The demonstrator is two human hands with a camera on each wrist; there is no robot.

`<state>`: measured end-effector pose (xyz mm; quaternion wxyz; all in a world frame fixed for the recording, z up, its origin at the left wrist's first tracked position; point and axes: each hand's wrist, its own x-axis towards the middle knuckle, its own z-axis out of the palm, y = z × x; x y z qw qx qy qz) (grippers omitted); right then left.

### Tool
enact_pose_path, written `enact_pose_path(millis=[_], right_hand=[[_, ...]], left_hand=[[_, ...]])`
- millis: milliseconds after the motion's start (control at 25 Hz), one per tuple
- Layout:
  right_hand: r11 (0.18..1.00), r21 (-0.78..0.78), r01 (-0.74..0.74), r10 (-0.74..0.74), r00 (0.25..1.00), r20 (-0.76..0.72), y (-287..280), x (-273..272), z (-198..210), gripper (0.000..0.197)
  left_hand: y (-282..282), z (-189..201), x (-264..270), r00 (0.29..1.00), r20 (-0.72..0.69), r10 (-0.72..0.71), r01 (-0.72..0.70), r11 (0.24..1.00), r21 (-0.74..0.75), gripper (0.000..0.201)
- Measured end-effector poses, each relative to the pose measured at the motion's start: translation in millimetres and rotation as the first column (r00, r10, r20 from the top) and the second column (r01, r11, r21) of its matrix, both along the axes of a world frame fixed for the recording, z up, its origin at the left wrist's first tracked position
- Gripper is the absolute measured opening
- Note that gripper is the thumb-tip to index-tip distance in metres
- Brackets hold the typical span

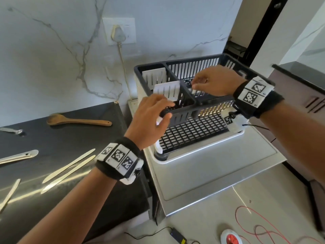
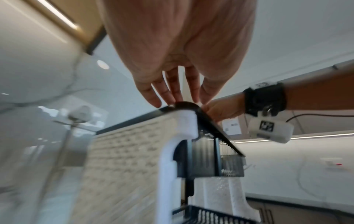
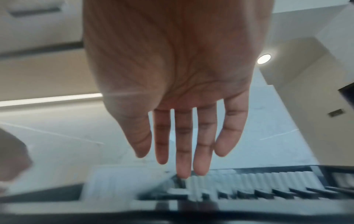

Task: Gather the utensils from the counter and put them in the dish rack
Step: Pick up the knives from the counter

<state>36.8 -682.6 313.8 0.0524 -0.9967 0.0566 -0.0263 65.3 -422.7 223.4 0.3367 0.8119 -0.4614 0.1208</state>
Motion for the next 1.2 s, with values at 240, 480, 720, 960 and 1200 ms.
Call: enact_pose_path(millis=[240,480,720,960,1200], right_hand=[[0.962,0.183,-0.201,0.145,0.949,0.280,176.1,4.9,-26.1,0.028],[0.923,0.294,-0.248,0.268,0.963,-0.027,309.2,52.7,-159.0,0.023],[0.932,0.150,-0.331,0.363,0.870,-0.334,384.5,96.9,-228.7,0.028],[0.900,0.039,-0.433,0.389,0.761,-0.518,405.4,133.4,-226.9,0.032],[0.804,-0.167,-0.571,0.323,0.655,-0.683,412.6,156.9,-212.5,0.016]], left_hand=[[191.8,-75.4,29.7,0.909,-0.201,0.365,-0.304,0.911,0.279,0.036],[362.1,-139.6,26.3,0.724,-0.295,0.623,-0.394,0.725,0.566,0.043],[413.4,-176.9,26.5,0.726,-0.329,0.603,-0.307,0.714,0.630,0.065],[419.8,-185.1,27.1,0.745,-0.365,0.559,-0.307,0.773,0.556,0.066],[420.2,-187.0,33.2,0.772,-0.350,0.531,-0.291,0.784,0.548,0.063]])
